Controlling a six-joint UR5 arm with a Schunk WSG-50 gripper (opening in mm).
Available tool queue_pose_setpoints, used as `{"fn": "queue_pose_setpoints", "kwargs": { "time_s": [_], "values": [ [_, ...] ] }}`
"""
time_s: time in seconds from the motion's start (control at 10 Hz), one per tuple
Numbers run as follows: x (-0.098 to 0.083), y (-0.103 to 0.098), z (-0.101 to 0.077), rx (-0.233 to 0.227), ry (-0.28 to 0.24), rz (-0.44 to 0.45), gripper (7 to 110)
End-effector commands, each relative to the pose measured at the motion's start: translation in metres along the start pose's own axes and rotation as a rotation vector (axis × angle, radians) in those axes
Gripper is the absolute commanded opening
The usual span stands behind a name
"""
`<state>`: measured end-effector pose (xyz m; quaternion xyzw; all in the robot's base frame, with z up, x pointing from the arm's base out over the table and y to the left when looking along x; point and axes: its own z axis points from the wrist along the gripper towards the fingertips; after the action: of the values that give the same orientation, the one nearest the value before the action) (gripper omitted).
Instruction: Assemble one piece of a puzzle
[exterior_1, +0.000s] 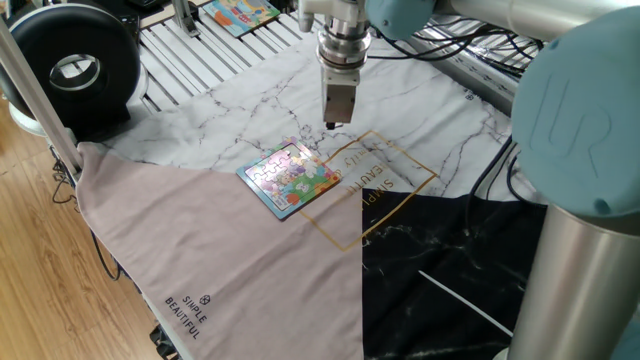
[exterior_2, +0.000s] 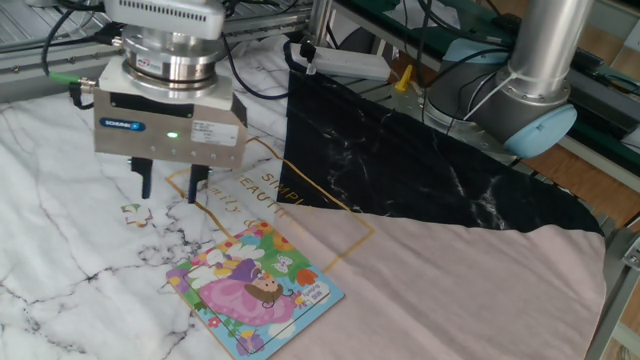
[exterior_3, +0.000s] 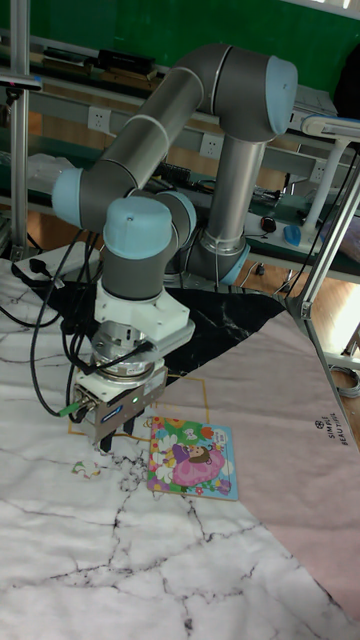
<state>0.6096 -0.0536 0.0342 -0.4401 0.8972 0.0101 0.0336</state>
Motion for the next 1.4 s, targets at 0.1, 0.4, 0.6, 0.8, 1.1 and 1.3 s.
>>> {"fn": "queue_pose_setpoints", "kwargs": {
  "time_s": [0.1, 0.4, 0.6, 0.8, 1.1, 1.3],
  "values": [
    [-0.008, 0.016, -0.004, -0.060, -0.031, 0.020, 44],
    [0.016, -0.026, -0.002, -0.008, 0.053, -0.086, 44],
    [0.021, -0.041, 0.006, 0.000, 0.070, -0.085, 44],
    [0.013, -0.040, 0.010, -0.006, 0.038, -0.007, 44],
    [0.003, -0.047, 0.010, 0.011, 0.004, 0.062, 44],
    [-0.004, -0.055, 0.010, 0.028, -0.010, 0.082, 44]
  ]
}}
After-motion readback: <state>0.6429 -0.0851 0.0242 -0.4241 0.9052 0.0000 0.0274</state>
